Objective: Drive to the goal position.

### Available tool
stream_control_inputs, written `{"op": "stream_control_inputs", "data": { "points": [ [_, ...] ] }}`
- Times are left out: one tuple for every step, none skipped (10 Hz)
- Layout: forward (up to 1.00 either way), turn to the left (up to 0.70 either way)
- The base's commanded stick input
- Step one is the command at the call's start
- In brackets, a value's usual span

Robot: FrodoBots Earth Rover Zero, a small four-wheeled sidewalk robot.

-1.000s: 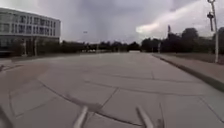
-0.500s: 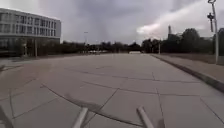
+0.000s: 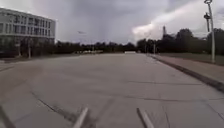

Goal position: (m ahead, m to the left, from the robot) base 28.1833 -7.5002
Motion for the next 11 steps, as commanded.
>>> {"op": "stream_control_inputs", "data": {
  "points": [
    [1.00,-0.27],
    [1.00,-0.27],
    [1.00,-0.27],
    [1.00,-0.27],
    [1.00,-0.27],
    [1.00,-0.27],
    [1.00,-0.27],
    [1.00,-0.27],
    [1.00,-0.27],
    [1.00,-0.27],
    [1.00,-0.27]
  ]
}}
